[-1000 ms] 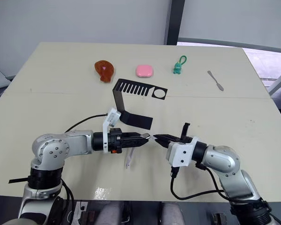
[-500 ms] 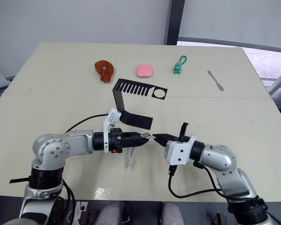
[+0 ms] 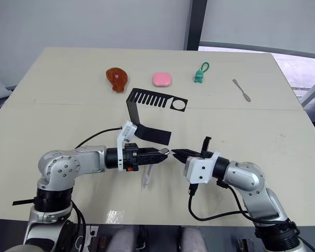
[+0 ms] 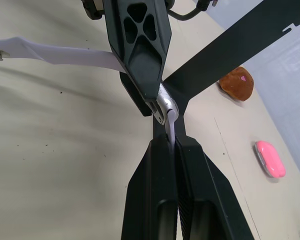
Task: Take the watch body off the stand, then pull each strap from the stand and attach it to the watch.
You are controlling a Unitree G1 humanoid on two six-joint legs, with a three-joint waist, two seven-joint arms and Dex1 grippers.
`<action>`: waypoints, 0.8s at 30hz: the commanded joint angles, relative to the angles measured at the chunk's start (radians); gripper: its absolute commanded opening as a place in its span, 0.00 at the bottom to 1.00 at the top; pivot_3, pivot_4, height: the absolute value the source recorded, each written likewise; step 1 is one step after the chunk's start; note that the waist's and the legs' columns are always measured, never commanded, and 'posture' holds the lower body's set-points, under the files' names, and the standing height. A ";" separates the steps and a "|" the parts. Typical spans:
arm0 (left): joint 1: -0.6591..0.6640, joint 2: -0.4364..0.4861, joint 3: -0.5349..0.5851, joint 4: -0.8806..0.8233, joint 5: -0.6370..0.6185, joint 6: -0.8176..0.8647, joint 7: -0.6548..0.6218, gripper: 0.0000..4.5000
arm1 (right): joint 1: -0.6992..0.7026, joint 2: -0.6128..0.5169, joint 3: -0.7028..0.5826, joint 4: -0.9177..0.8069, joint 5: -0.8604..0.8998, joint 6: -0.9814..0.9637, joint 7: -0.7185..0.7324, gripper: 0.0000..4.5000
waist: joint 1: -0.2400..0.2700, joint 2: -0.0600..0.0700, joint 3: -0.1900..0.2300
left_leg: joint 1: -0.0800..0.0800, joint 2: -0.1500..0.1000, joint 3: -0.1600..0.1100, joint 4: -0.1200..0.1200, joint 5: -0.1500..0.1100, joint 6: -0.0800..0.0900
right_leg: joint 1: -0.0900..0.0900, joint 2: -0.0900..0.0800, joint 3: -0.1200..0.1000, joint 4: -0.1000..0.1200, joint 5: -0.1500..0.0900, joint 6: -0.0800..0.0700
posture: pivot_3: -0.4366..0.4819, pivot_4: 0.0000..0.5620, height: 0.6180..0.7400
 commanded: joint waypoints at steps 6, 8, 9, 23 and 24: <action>-0.025 -0.035 -0.046 -0.041 -0.023 0.004 -0.013 0.35 | -0.041 0.032 0.044 -0.046 0.012 -0.020 -0.023 0.00 | 0.000 0.000 0.000 | 0.000 0.000 0.000 0.000 0.000 0.000 | 0.000 0.000 0.000 0.000 0.000 0.000 | 0.48 0.27 1.00; -0.025 -0.036 -0.046 -0.041 -0.021 0.004 -0.012 0.35 | -0.042 0.034 0.044 -0.044 0.011 -0.020 -0.022 0.00 | 0.000 0.000 0.000 | 0.000 0.000 0.000 0.000 0.000 0.000 | 0.000 0.000 0.000 0.000 0.000 0.000 | 0.48 0.27 1.00; -0.026 -0.036 -0.046 -0.041 -0.021 0.004 -0.012 0.35 | -0.043 0.034 0.044 -0.043 0.011 -0.020 -0.022 0.00 | 0.000 0.000 0.000 | 0.000 0.000 0.000 0.000 0.000 0.000 | 0.000 0.000 0.000 0.000 0.000 0.000 | 0.48 0.27 1.00; -0.035 -0.050 -0.047 -0.036 -0.017 0.005 0.001 0.35 | -0.056 0.039 0.058 -0.035 0.007 -0.009 -0.014 0.00 | 0.000 0.000 0.000 | 0.000 0.000 0.000 0.000 0.000 0.000 | 0.000 0.000 0.000 0.000 0.000 0.000 | 0.48 0.27 1.00; -0.035 -0.050 -0.046 -0.036 -0.017 0.006 0.001 0.35 | -0.057 0.040 0.059 -0.035 0.007 -0.007 -0.014 0.00 | 0.000 0.000 0.000 | 0.000 0.000 0.000 0.000 0.000 0.000 | 0.000 0.000 0.000 0.000 0.000 0.000 | 0.48 0.27 1.00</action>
